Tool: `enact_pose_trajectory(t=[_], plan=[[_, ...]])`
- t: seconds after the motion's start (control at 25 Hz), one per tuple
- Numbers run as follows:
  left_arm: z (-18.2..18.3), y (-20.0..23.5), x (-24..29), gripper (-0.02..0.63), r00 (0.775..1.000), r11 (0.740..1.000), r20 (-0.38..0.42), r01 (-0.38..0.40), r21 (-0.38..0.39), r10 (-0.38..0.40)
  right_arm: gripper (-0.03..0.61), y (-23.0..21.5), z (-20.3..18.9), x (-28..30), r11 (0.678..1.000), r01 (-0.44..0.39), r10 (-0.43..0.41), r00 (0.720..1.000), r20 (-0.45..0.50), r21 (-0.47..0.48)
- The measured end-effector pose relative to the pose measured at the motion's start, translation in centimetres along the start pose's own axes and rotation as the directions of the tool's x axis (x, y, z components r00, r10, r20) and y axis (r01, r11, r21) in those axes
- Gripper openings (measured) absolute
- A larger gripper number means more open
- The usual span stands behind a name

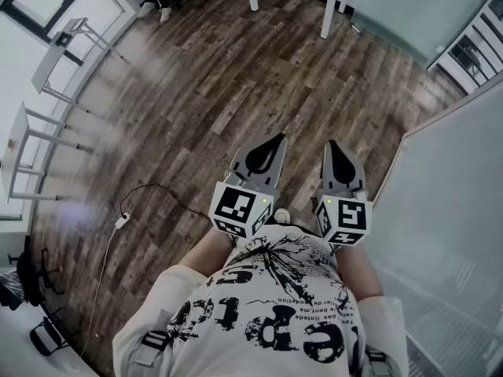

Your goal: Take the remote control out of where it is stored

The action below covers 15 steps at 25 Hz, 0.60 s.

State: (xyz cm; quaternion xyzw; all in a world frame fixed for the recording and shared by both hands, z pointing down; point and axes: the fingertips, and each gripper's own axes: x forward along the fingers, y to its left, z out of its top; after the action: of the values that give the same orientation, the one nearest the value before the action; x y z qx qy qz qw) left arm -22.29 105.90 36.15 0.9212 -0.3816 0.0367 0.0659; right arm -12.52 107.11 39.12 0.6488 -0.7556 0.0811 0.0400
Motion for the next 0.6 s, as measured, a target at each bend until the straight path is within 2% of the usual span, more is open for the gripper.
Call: enact_pose_trajectory(t=[0.36,0.6], plan=[[0.5,1.0,0.2,0.009,1.000,1.000,0.000,0.001,0.016,-0.001,0.002,0.0,0.2,0.9,1.000,0.008,-0.008,1.000,-0.004,0.015],[-0.1,0.9,1.0,0.008,1.000,1.000,-0.011,-0.014,0.027,0.014,0.001,-1.4,-0.2,1.4,0.998,0.011,-0.011,1.000,0.005,0.068]])
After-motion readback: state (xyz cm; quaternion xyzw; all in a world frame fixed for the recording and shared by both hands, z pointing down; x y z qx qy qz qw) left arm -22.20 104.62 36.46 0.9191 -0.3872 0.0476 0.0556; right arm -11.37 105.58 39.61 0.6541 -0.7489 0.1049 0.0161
